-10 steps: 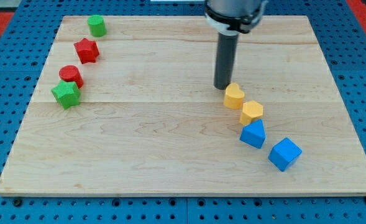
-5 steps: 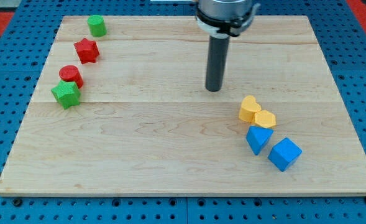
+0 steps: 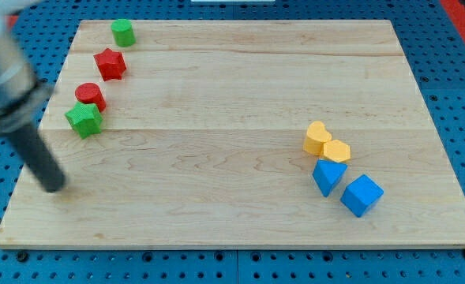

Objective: Move the green star into the yellow heart

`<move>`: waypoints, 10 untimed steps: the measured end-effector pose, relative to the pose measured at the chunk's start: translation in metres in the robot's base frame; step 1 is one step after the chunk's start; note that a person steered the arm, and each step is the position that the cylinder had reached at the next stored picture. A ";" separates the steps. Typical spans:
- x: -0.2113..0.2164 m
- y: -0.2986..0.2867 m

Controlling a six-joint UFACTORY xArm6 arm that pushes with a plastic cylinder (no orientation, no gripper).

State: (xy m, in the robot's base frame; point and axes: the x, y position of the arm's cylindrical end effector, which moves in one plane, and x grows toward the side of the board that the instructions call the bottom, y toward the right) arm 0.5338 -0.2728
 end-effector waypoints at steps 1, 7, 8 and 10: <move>-0.006 -0.032; -0.084 0.247; -0.084 0.330; -0.091 0.337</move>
